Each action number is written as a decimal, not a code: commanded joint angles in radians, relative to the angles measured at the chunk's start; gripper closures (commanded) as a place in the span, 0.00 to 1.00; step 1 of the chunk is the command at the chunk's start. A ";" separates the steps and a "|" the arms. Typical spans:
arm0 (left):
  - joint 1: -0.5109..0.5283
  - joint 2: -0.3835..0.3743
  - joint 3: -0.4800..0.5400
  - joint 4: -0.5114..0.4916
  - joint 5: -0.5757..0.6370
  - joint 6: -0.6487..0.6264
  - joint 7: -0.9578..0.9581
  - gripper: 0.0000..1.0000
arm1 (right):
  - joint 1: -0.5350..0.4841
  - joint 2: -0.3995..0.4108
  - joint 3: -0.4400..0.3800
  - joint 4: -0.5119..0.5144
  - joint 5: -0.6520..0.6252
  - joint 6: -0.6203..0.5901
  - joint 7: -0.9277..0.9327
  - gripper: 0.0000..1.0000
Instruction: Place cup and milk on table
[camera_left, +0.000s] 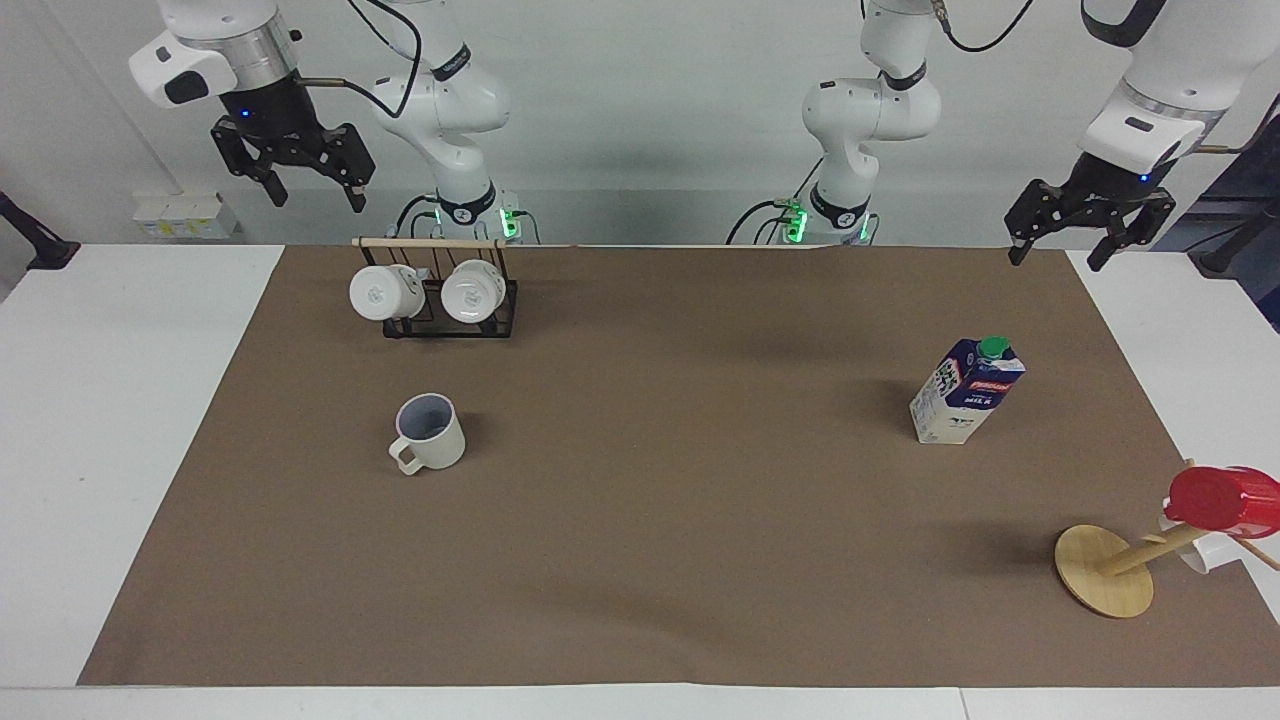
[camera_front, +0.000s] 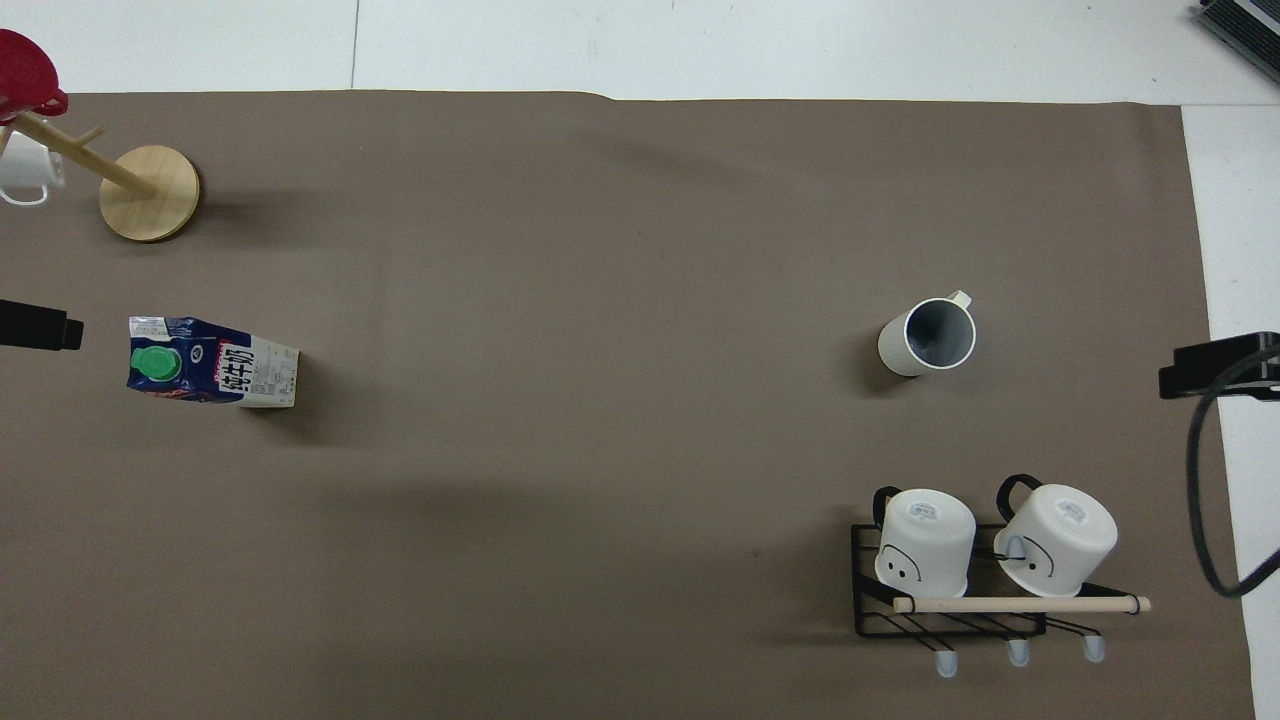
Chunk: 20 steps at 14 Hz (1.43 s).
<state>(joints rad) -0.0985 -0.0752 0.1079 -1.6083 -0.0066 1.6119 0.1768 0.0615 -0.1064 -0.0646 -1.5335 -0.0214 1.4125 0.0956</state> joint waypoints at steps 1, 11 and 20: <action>-0.010 -0.003 0.003 0.007 0.000 -0.021 0.003 0.00 | -0.009 -0.024 0.002 -0.027 0.009 -0.004 -0.023 0.00; -0.007 -0.003 0.006 0.008 -0.001 -0.023 0.001 0.00 | -0.009 -0.025 0.000 -0.027 0.031 -0.004 -0.020 0.00; -0.007 -0.005 0.004 0.008 -0.001 -0.040 0.000 0.00 | -0.006 -0.025 0.003 -0.114 0.031 0.112 -0.020 0.00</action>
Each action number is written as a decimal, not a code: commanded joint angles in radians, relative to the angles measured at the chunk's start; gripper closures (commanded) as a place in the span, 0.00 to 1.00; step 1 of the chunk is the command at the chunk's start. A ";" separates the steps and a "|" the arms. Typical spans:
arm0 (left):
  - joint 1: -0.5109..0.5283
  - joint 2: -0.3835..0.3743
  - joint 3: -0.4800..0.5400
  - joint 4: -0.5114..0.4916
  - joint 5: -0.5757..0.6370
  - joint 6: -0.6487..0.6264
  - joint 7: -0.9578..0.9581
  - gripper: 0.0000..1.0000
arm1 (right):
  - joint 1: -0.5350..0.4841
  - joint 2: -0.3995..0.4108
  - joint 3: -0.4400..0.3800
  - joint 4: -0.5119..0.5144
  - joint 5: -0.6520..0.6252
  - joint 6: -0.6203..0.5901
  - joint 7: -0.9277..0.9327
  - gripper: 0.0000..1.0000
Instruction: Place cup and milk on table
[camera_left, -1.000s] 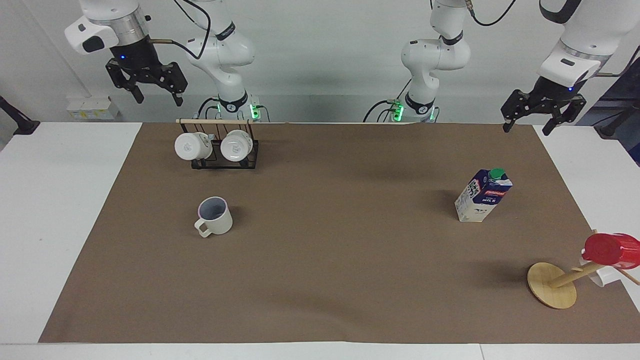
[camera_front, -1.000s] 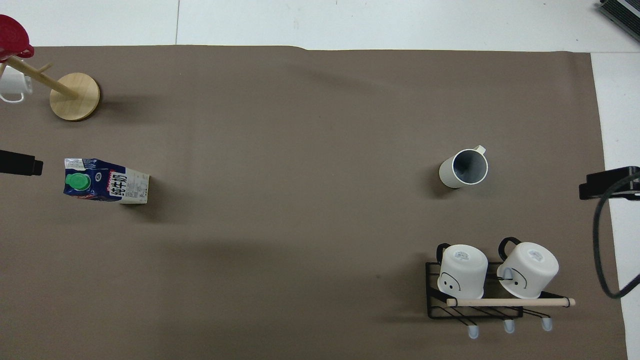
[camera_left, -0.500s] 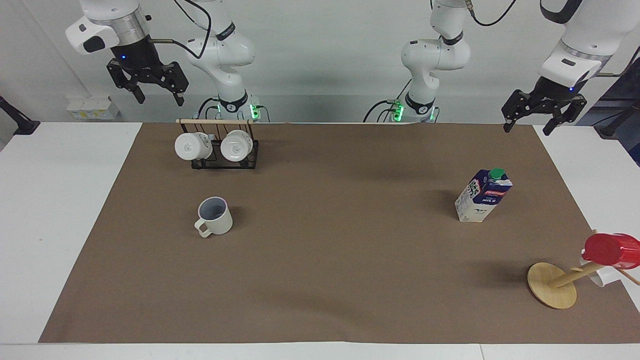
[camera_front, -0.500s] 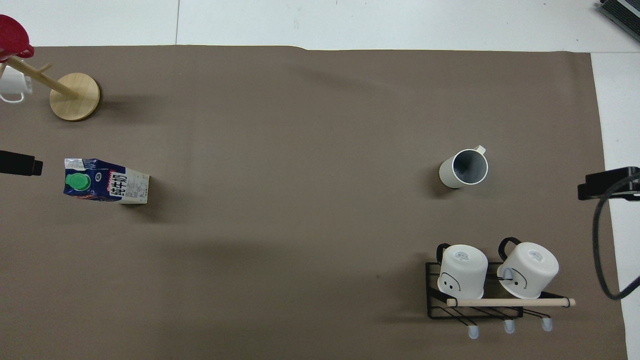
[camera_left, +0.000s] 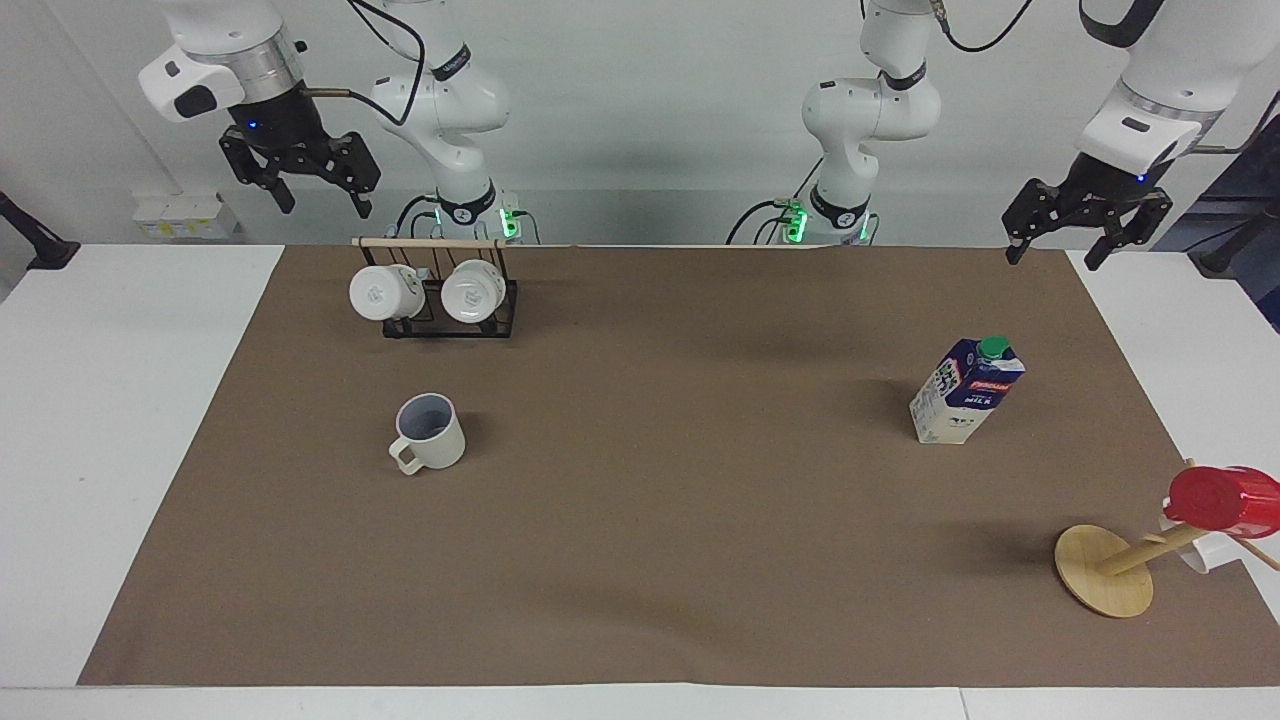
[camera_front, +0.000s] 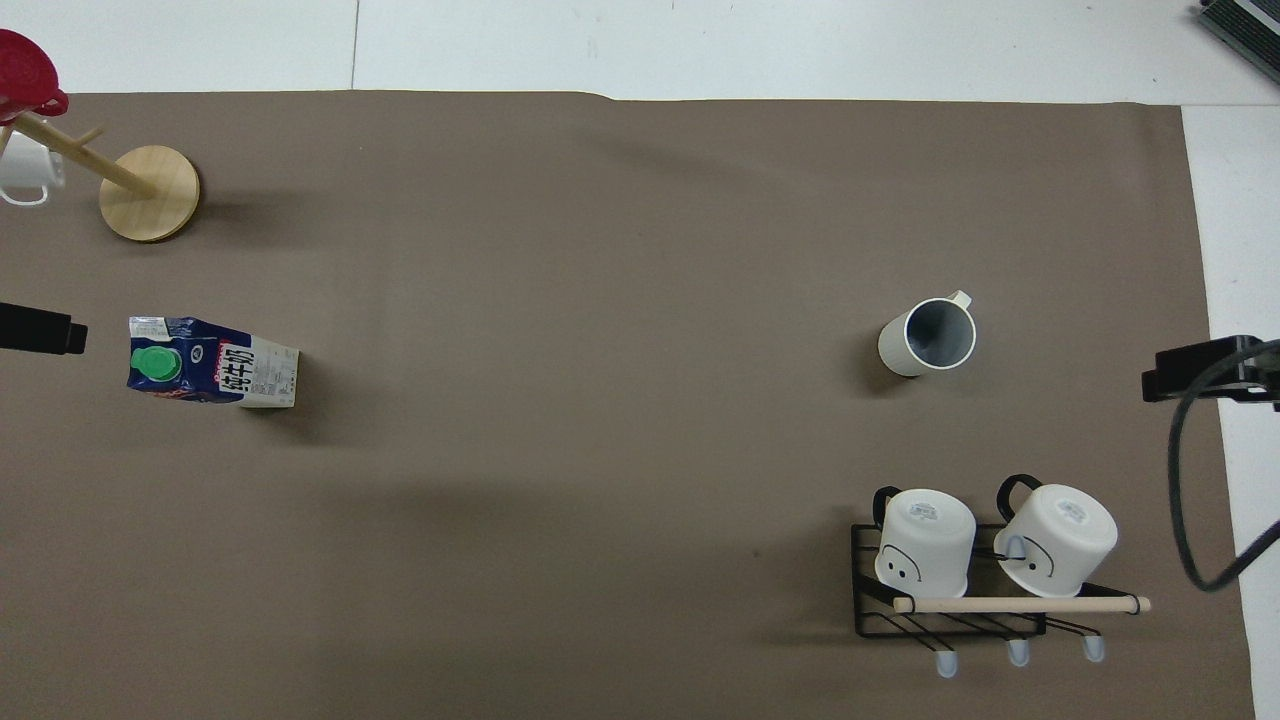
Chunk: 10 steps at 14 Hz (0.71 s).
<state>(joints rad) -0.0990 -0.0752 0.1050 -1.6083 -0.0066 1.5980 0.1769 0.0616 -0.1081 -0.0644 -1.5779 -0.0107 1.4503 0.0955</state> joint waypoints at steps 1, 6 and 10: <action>-0.007 -0.005 0.007 0.008 -0.001 -0.026 0.000 0.00 | 0.000 -0.019 0.003 -0.088 0.020 0.120 -0.020 0.00; -0.007 -0.005 0.009 0.010 -0.001 -0.023 0.000 0.00 | 0.035 0.066 0.012 -0.143 0.020 0.269 -0.004 0.00; -0.011 -0.005 0.002 0.008 -0.001 -0.017 0.004 0.00 | 0.082 0.166 0.014 -0.151 0.018 0.353 0.108 0.00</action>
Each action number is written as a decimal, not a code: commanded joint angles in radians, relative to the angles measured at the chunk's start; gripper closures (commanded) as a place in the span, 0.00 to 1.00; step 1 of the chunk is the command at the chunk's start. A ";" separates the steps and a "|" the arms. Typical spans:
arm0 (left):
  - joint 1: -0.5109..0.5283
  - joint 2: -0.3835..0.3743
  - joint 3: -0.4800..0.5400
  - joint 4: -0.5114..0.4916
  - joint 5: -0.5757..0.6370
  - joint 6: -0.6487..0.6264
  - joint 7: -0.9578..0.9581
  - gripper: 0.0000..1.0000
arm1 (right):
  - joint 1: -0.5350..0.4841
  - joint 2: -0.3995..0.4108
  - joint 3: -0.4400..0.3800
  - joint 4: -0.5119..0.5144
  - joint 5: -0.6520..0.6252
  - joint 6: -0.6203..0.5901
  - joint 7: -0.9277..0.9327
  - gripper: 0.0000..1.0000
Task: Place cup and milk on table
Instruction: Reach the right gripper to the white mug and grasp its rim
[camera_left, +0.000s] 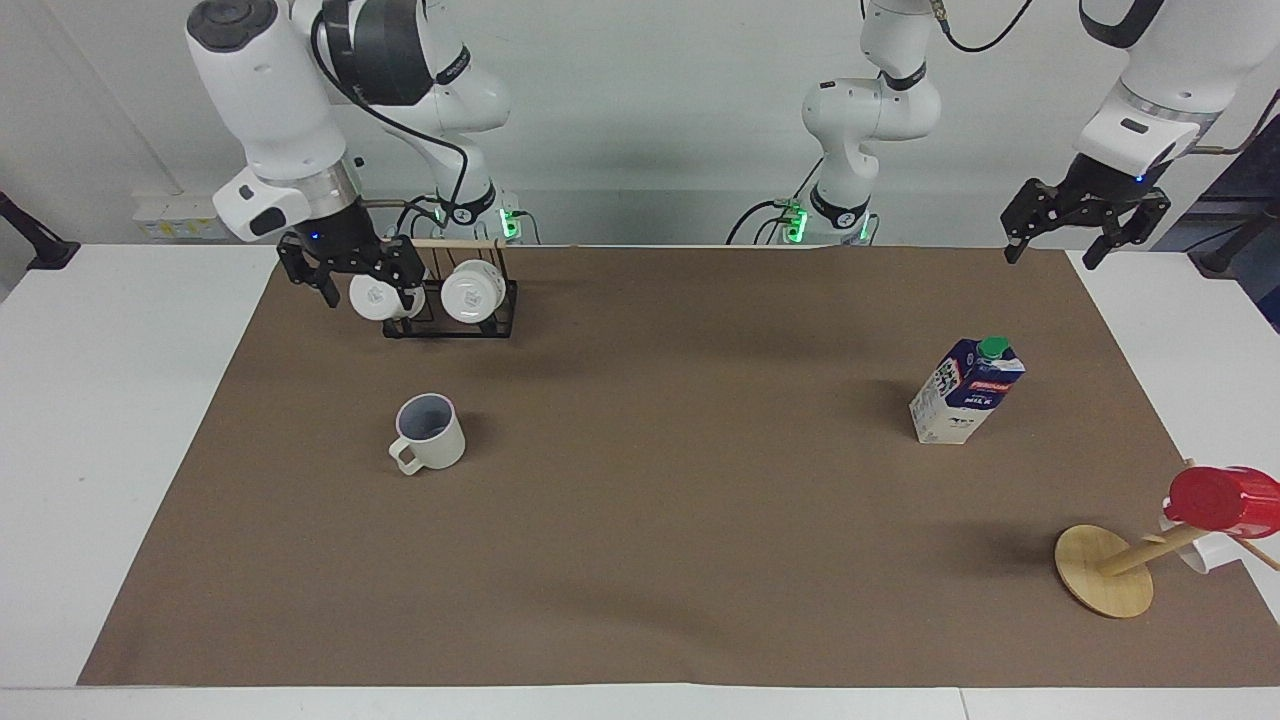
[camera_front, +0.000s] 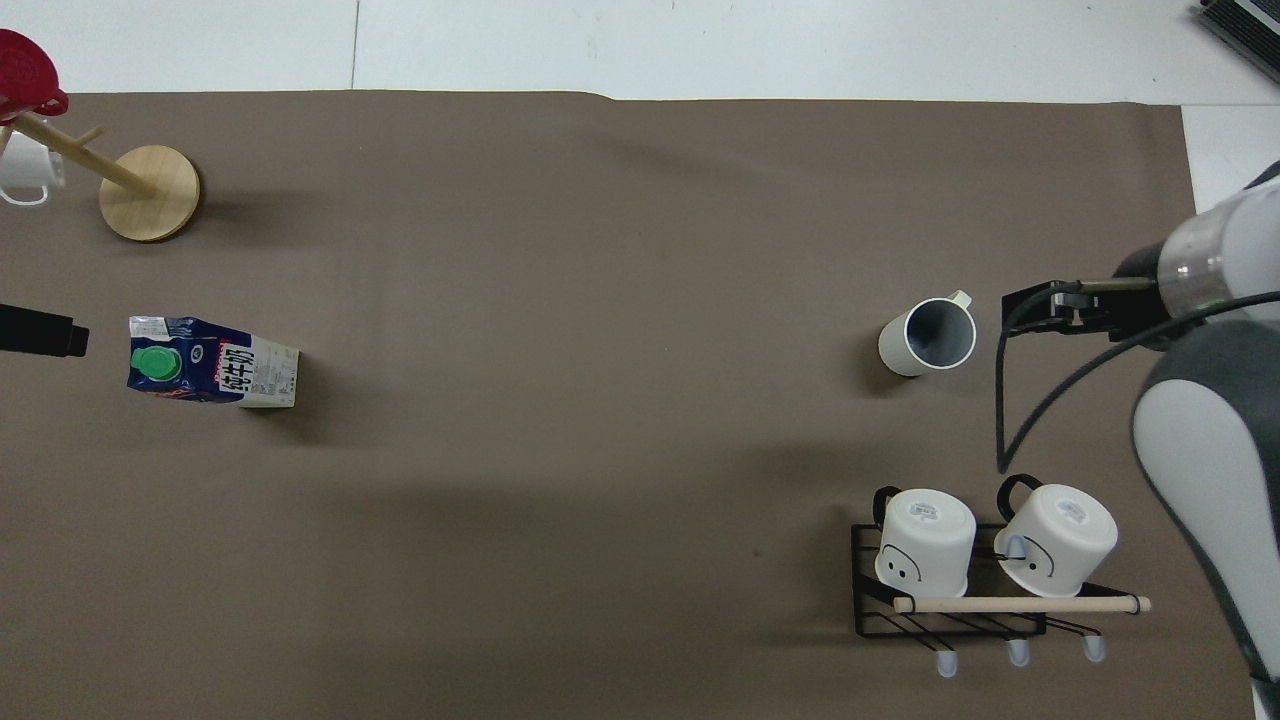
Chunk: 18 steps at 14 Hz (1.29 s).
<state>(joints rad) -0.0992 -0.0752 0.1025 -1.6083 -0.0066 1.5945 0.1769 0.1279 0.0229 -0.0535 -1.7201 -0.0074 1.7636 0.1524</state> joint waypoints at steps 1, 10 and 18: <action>-0.011 -0.005 0.005 0.007 -0.001 -0.010 0.007 0.00 | 0.045 0.064 0.001 -0.022 0.015 0.074 0.087 0.00; -0.010 -0.018 0.005 -0.015 -0.003 -0.001 0.009 0.00 | 0.064 0.121 0.001 -0.280 0.015 0.399 0.098 0.00; -0.008 -0.017 0.005 -0.009 -0.003 -0.016 0.003 0.00 | 0.042 0.199 0.001 -0.308 0.015 0.522 0.068 0.00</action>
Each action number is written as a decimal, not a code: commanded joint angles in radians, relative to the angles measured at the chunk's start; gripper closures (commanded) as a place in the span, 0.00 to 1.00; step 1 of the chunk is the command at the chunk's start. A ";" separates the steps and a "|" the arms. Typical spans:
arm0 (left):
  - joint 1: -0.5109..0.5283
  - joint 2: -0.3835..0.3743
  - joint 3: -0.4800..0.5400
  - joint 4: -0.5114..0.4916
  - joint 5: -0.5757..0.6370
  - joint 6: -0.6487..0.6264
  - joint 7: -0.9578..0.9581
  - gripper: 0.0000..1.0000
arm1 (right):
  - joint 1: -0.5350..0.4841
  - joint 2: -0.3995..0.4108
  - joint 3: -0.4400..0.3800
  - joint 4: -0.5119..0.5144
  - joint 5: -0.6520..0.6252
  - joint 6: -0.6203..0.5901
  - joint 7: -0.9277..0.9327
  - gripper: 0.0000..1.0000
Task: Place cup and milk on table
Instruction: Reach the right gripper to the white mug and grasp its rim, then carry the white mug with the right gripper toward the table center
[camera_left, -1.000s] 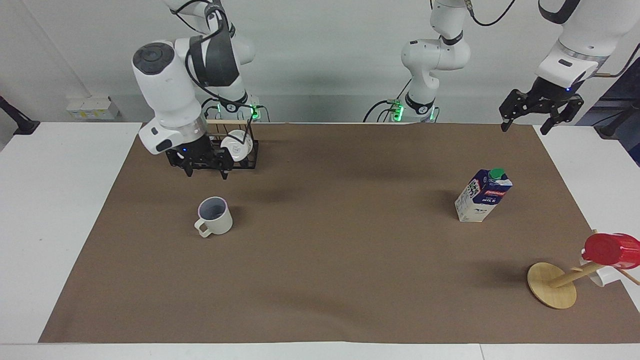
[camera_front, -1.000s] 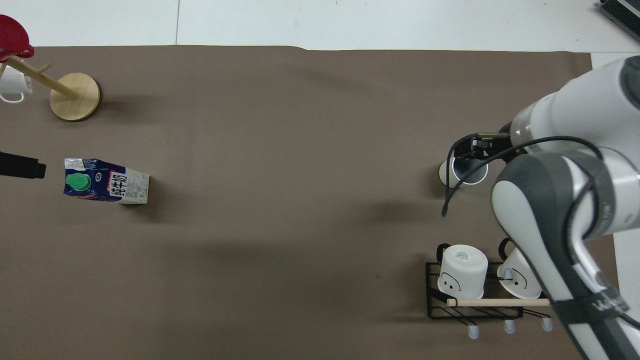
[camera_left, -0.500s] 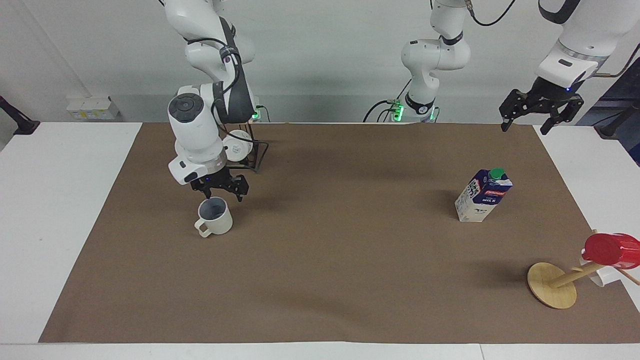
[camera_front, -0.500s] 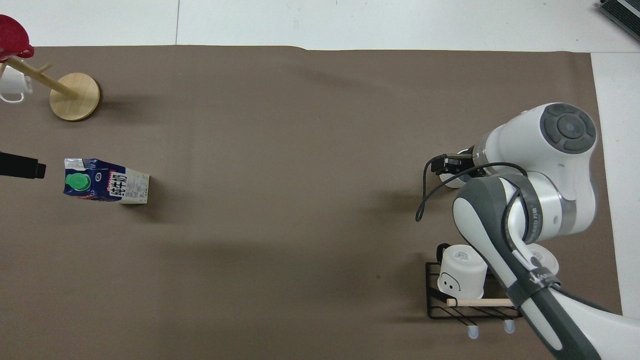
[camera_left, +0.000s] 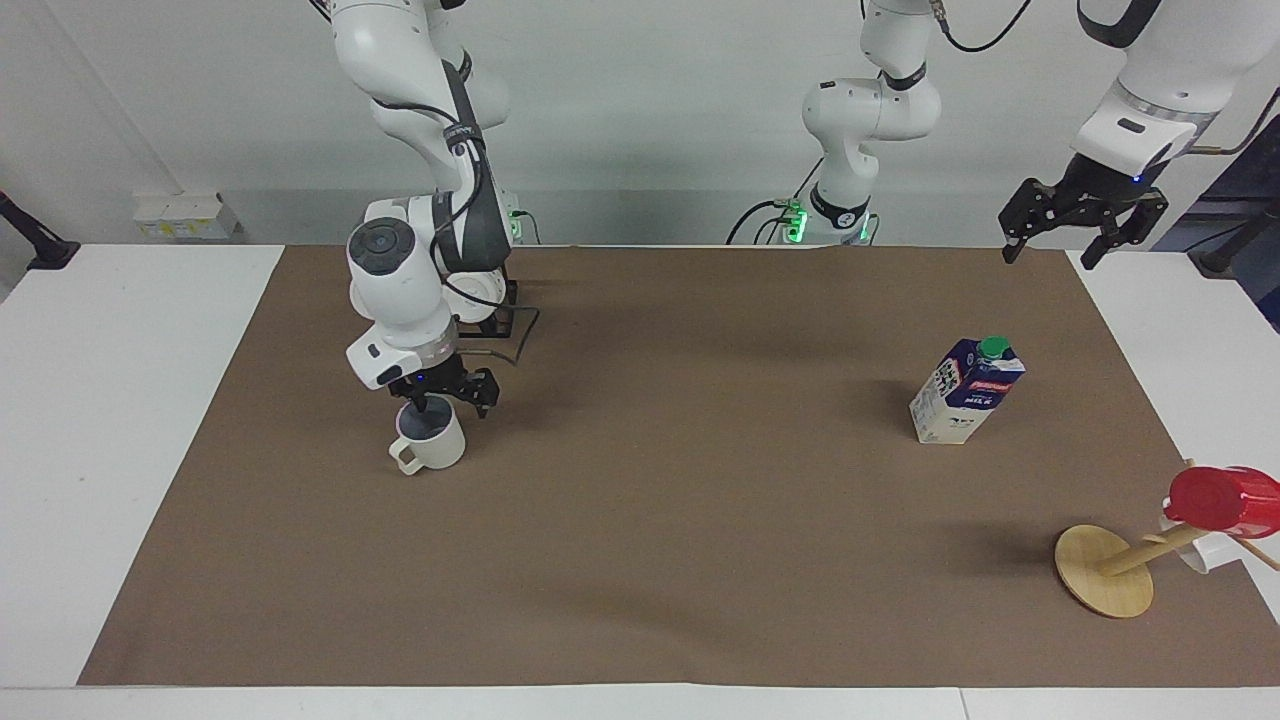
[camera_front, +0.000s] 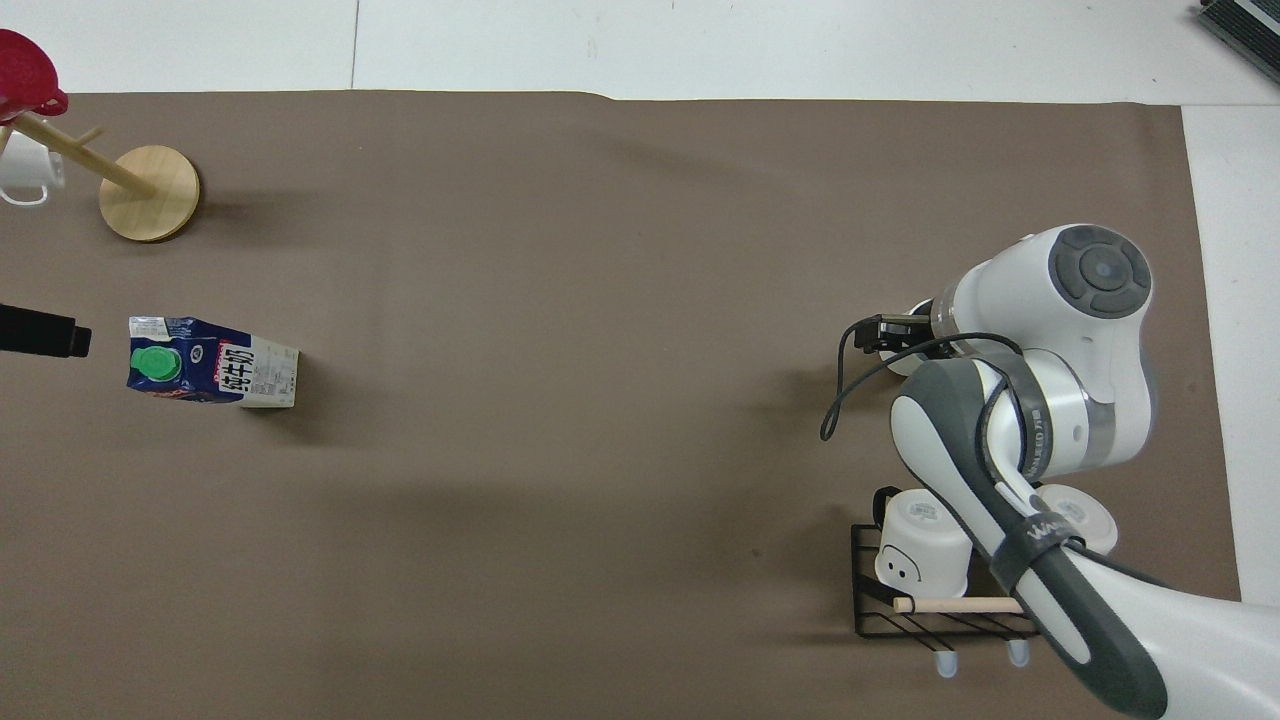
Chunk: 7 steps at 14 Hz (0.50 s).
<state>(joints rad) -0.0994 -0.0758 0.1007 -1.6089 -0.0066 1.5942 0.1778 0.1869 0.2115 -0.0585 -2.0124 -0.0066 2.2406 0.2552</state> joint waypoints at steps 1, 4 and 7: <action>-0.008 -0.016 0.007 -0.008 -0.003 -0.016 0.002 0.00 | -0.017 0.014 0.006 -0.016 0.014 0.060 -0.030 0.00; -0.008 -0.016 0.008 -0.008 -0.003 -0.016 0.002 0.00 | -0.017 0.019 0.006 -0.016 0.014 0.070 0.002 0.00; -0.008 -0.016 0.008 -0.008 -0.003 -0.016 0.002 0.00 | -0.004 0.017 0.006 -0.016 0.014 0.065 0.018 0.17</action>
<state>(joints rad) -0.0994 -0.0759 0.1010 -1.6089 -0.0066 1.5939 0.1778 0.1807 0.2344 -0.0578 -2.0172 -0.0065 2.2895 0.2549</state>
